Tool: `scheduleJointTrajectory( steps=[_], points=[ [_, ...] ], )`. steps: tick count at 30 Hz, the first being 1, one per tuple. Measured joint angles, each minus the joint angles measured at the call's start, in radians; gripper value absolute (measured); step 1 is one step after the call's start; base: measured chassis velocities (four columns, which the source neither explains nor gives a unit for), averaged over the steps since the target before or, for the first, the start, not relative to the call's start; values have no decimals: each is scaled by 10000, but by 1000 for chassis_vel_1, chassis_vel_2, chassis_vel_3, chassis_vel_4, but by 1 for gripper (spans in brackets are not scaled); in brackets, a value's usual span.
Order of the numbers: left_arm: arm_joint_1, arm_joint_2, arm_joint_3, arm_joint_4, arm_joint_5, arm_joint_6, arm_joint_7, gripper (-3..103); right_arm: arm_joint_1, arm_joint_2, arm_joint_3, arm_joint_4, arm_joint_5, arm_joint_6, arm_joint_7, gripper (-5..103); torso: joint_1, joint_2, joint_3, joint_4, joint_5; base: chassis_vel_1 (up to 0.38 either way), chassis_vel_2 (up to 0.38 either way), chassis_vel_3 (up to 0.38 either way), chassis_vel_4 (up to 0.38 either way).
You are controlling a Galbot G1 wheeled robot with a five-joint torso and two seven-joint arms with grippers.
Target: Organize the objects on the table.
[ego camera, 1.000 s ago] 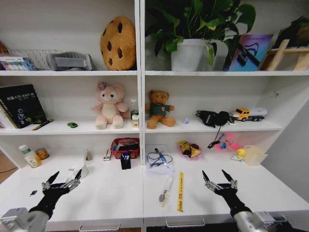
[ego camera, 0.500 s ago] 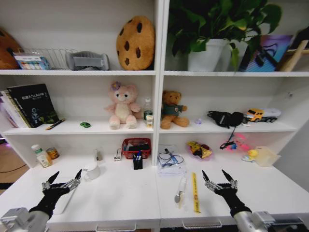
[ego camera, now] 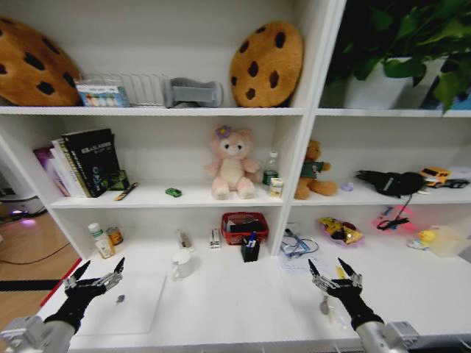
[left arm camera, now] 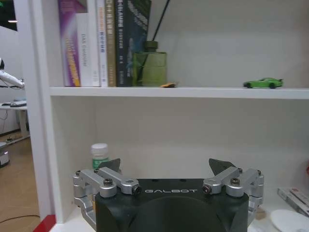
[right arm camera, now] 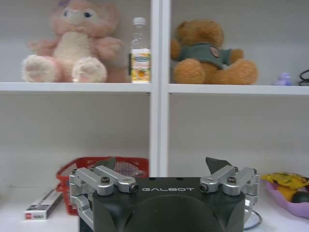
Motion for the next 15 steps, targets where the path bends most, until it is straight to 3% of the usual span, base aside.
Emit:
scheduleJointTrajectory(
  steps=[1, 4, 5, 6, 7, 8, 9, 10, 11, 12, 13, 14, 15],
  points=[
    [0, 0, 0, 4, 0, 0, -4, 100, -3, 0, 0, 2, 0, 0, -1, 100, 0, 1, -1, 2, -25, 325, 386, -323, -384],
    [1, -1, -5, -5, 0, -3, -1, 100, 0, 0, 0, -2, 0, -1, -1, 100, 0, -3, 3, 6, 24, 362, 410, -336, -384],
    [1, -1, -5, -5, 0, -3, -1, 100, 0, 0, 0, -2, 0, -1, -1, 100, 0, -3, 3, 6, 24, 362, 410, -317, -384],
    [0, 0, -1, 2, 0, -1, -2, 100, -3, 0, 0, 1, 0, 0, -1, 100, 1, -1, 0, 0, -21, 281, 349, -230, -334],
    [-1, 1, 0, 5, 0, -1, -6, 100, 0, 1, 0, 5, -1, 0, -2, 100, 2, -1, 0, -1, -26, 231, 253, -230, -257],
    [-1, 1, 0, 4, 0, -2, -6, 100, -9, 1, -1, 0, 1, -1, -1, 100, -1, 0, 0, -5, 1, 231, 137, -167, -257],
    [-1, 1, 0, 4, 0, -2, -6, 100, -9, 1, -1, 0, 1, -1, -1, 100, -1, 0, 0, -5, 1, 231, 137, -167, -257],
    [0, 1, -6, 0, 1, -3, -10, 100, 2, 1, -2, 1, 0, 0, -2, 100, 0, -2, 2, 12, 16, 172, 137, -119, -189],
    [0, 1, -6, 0, 1, -3, -10, 100, 2, 1, -2, 1, 0, 0, -2, 100, 0, -2, 2, 12, 16, 172, 137, -119, -189],
    [0, 1, 1, 4, -1, -1, -11, 100, -1, 1, -1, 2, 0, 0, -3, 100, 3, -1, 2, 3, -21, 91, 137, -119, -39],
    [0, 1, 0, 3, 0, -1, -11, 100, -3, 1, -1, 5, 0, 1, -3, 100, -2, 1, 0, -2, -2, 40, -129, 17, -24],
    [0, 0, 0, 1, 1, -1, -11, 100, 3, 0, -1, 3, 0, 0, -2, 100, -2, 0, 1, 16, 12, 40, 60, 44, -24],
    [0, 0, 0, 1, 1, -1, -11, 100, 3, 0, -1, 3, 0, 0, -2, 100, -2, 0, 1, 16, 12, 40, 60, 44, -24]
  ],
)
